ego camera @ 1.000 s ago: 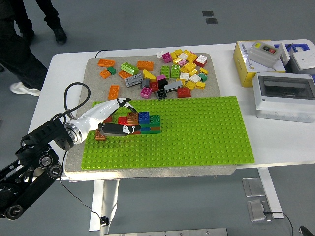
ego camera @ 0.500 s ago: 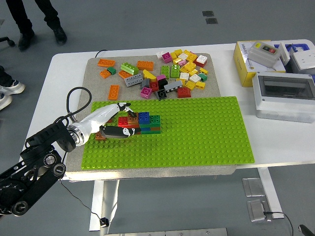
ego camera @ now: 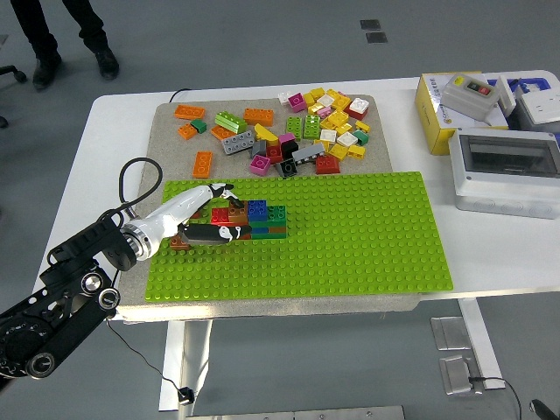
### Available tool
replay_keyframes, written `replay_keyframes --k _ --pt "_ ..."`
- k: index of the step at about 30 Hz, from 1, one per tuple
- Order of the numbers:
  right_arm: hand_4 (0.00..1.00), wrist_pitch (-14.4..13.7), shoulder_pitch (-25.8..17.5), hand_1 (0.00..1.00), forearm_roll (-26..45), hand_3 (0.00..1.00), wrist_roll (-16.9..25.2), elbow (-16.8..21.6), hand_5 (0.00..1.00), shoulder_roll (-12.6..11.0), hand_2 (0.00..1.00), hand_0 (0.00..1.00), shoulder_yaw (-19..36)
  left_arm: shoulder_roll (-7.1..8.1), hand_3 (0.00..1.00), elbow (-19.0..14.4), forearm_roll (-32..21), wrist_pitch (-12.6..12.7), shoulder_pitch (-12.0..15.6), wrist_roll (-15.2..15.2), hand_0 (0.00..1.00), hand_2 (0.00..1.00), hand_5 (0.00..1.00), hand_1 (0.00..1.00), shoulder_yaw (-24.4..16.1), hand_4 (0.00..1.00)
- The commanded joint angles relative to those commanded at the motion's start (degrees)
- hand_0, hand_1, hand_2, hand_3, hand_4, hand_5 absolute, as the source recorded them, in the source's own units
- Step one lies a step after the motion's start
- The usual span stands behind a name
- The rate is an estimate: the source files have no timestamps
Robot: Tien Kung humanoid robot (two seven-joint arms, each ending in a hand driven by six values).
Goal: Pick up the brick,pile it on top of brick,press brick,pick up the brick,pile it on top of brick,press brick
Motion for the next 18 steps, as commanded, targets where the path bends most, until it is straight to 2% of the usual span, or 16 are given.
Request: replay_keyframes --k 6,18 --pt "0.615 0.00 -0.03 0.692 0.31 0.789 0.05 0.00 0.973 -0.03 0.709 0.727 -0.34 0.10 0.677 -0.68 0.14 0.04 0.13 -0.08 0.997 0.962 0.588 0.966 -0.47 0.836" --pt "0.614 -0.02 -0.18 0.692 0.01 0.788 -0.05 0.00 0.972 -0.05 0.709 0.727 0.02 2.45 0.664 -10.25 1.52 -1.49 0.68 2.08 0.991 0.957 0.586 0.964 -4.64 0.833"
